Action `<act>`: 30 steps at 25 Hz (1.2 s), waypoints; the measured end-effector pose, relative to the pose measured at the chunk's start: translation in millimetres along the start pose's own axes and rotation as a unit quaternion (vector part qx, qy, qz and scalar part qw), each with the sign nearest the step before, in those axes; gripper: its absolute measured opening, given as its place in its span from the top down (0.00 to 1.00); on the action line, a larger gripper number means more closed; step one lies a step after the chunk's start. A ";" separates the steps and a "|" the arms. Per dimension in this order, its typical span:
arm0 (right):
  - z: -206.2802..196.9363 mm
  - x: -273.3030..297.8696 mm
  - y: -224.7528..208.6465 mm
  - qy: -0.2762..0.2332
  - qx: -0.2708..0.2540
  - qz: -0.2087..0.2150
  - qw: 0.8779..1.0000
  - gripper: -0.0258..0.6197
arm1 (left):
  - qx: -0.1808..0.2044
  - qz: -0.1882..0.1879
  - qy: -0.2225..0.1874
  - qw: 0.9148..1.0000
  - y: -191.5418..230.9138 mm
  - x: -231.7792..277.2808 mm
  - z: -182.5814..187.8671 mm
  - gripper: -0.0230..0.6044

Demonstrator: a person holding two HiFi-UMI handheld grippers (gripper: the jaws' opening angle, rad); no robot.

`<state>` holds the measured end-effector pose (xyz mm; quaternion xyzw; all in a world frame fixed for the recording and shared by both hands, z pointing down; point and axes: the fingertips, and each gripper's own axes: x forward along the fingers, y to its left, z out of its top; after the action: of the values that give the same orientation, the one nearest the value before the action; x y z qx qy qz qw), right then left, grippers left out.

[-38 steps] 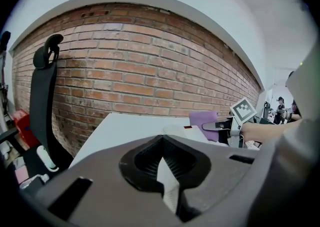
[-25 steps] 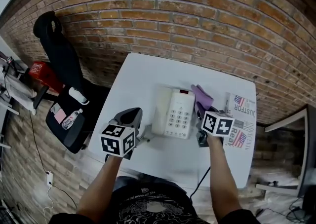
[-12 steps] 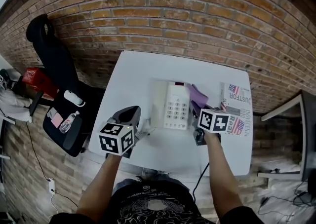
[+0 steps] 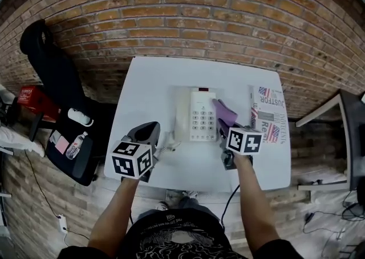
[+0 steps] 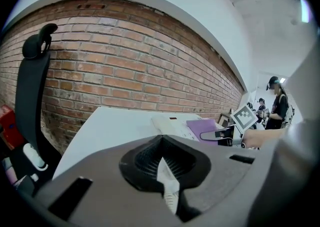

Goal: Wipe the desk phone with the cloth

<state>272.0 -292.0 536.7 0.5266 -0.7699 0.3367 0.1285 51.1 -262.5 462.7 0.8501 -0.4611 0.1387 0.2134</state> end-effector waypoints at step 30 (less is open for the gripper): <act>-60.3 -40.6 44.0 -0.060 0.087 -0.061 0.993 0.89 | 0.010 -0.053 0.017 0.998 3.7 -45.6 -37.2 0.96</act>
<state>239.8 -213.5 542.1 0.6011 -0.7105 0.3615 0.0562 22.1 -212.9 476.2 0.8729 -0.4102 0.1461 0.2202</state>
